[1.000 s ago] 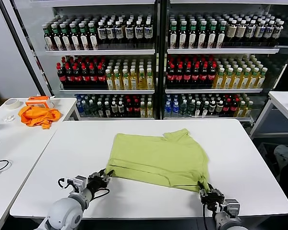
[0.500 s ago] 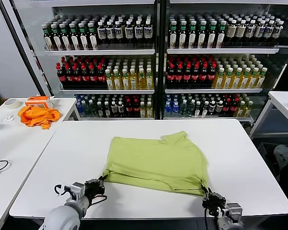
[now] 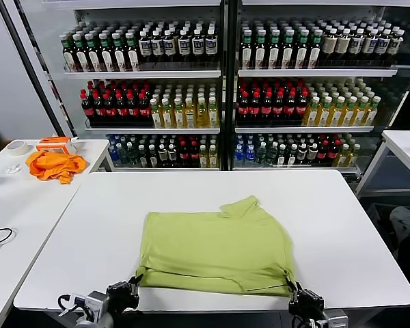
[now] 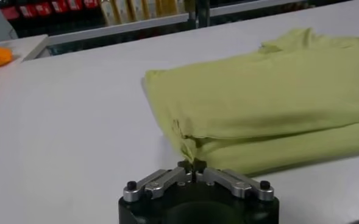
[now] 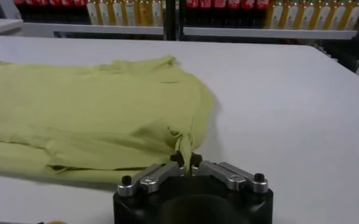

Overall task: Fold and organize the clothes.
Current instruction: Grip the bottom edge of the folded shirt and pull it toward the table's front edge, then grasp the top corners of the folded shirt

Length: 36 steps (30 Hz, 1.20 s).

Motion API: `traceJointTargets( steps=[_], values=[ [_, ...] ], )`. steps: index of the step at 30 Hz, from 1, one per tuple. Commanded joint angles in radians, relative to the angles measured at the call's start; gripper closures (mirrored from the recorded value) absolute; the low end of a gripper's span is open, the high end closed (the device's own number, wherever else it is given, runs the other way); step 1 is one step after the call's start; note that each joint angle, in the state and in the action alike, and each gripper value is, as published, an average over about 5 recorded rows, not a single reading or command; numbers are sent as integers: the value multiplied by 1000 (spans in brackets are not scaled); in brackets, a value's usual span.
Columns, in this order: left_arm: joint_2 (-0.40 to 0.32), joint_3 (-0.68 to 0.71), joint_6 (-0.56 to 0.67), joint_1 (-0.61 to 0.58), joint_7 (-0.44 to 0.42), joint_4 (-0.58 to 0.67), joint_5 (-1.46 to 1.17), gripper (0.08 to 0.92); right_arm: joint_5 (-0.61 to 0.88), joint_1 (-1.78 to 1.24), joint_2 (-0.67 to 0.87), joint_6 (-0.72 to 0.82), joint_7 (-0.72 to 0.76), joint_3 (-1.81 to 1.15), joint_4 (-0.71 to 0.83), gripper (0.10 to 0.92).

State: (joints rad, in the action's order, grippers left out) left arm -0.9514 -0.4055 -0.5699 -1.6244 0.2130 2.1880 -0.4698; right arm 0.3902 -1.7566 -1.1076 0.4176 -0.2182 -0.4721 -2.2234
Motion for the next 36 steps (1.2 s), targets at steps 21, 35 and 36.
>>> traceJointTargets(
  steps=[21, 35, 36],
  values=[
    [22, -25, 77, 332, -92, -148, -146, 292, 164, 487, 14, 162, -12, 5, 28, 211],
    [-12, 181, 102, 663, -162, -502, -150, 177, 154, 958, -117, 161, -37, 253, 556, 203],
    [-14, 192, 104, 681, -167, -531, -149, 177, 148, 973, -128, 161, -38, 259, 584, 203]
  ],
)
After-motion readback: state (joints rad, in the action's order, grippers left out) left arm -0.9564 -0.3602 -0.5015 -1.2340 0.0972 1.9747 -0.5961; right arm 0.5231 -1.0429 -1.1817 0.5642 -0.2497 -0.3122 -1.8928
